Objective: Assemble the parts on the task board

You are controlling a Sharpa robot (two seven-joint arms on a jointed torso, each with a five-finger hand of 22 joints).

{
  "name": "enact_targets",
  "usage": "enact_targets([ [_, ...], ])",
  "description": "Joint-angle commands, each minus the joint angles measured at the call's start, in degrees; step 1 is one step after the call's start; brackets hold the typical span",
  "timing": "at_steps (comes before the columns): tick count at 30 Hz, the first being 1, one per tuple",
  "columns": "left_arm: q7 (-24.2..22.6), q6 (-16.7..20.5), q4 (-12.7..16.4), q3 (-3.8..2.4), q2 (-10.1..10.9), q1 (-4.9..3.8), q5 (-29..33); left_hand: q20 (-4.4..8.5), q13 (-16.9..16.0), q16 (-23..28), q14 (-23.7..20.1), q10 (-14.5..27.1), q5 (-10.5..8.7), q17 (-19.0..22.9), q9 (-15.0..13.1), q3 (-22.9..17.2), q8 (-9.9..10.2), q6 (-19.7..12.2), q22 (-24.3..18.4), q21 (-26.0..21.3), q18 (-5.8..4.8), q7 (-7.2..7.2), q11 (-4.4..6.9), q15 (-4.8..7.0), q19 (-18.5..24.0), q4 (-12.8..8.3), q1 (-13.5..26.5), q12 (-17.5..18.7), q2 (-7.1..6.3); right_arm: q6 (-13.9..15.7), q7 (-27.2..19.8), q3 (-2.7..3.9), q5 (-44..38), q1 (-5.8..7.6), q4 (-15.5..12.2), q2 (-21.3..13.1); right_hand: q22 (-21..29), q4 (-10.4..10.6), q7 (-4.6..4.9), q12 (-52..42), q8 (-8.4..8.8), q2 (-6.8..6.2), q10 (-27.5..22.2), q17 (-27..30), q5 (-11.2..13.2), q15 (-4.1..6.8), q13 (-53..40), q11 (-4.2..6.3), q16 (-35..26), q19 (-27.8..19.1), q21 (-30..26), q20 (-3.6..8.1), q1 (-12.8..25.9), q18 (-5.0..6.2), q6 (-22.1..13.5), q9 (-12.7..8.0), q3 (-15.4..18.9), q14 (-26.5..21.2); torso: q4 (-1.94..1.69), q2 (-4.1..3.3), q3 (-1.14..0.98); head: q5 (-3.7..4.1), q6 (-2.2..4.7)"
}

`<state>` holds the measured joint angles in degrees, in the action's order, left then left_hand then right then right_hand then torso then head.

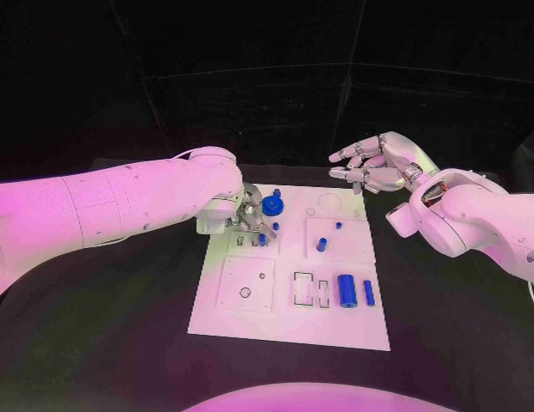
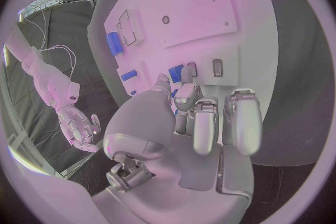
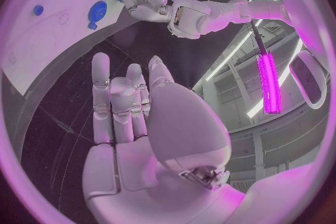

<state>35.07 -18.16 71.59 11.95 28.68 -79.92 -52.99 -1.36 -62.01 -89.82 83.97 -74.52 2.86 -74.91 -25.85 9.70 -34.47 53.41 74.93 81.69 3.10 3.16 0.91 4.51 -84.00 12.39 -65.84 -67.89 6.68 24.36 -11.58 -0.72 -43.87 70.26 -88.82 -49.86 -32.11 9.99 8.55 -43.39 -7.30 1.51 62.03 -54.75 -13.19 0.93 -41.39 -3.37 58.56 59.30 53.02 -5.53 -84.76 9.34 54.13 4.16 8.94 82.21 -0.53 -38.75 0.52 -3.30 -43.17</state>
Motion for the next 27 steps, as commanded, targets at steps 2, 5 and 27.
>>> enact_targets([
  [2, 0.4, -0.8, -0.1, -0.02, -0.1, -0.04, -0.3, -0.12, 0.0, -0.2, 6.0, 0.3, -0.11, -15.1, -0.2, -0.2, -0.3, -0.5, 1.2, 0.3, -0.41, 0.01, 0.05, 0.09, -1.7, -0.6, -0.6, -0.1, 0.04, -0.5, -0.1, 0.03, 0.2, 0.12, 0.0, 0.1, 0.0, -0.2, -0.04, 0.3, -0.35, 0.19, 0.0, 0.1, -0.3, -0.07, 0.1, -0.05, -0.1, 0.2, -0.2, 0.01, -0.4, 1.02, -0.3, 0.0, 0.2, 0.4, -0.05, 0.0, 0.03, -0.03, -0.1],
  [5, 0.4, -0.7, -0.2, -0.02, -0.1, -0.04, -0.3, -0.12, 0.0, -0.2, 6.0, 0.3, -0.1, -15.1, -0.4, -0.7, -0.4, -0.7, 1.2, 0.3, -0.4, 0.0, 0.05, 0.1, -1.6, -1.2, -1.2, -0.1, 0.35, -0.5, 0.0, 0.03, 0.2, 0.12, 0.1, 0.2, 0.0, -0.2, -0.04, 0.3, -0.35, 0.19, 0.0, 0.1, -0.3, -0.07, 0.1, -0.05, -0.1, 0.2, -0.2, 0.01, -0.4, 1.02, -0.3, 0.0, 0.2, 0.4, -0.01, 0.02, 0.03, -0.05, -0.1],
  [27, -2.3, 6.7, 2.7, -0.01, 2.4, 0.06, 0.1, -0.29, 2.3, -0.2, 6.0, 0.8, 0.85, -15.1, -3.3, -37.6, -1.0, -3.3, 0.7, -0.5, -0.17, 0.22, 0.14, -0.02, -1.2, -17.5, -2.2, 3.0, -3.6, -1.4, 0.6, 0.02, 0.2, 0.12, 0.5, 0.6, 1.0, -0.4, 0.05, 0.5, -0.39, 0.4, -0.2, 0.3, -1.6, -0.13, 0.6, -0.13, -0.9, -0.3, -1.1, 0.0, -0.9, 1.13, -0.4, -0.1, 0.4, 0.3, -0.14, 0.09, -0.03, 0.1, -0.36],
])
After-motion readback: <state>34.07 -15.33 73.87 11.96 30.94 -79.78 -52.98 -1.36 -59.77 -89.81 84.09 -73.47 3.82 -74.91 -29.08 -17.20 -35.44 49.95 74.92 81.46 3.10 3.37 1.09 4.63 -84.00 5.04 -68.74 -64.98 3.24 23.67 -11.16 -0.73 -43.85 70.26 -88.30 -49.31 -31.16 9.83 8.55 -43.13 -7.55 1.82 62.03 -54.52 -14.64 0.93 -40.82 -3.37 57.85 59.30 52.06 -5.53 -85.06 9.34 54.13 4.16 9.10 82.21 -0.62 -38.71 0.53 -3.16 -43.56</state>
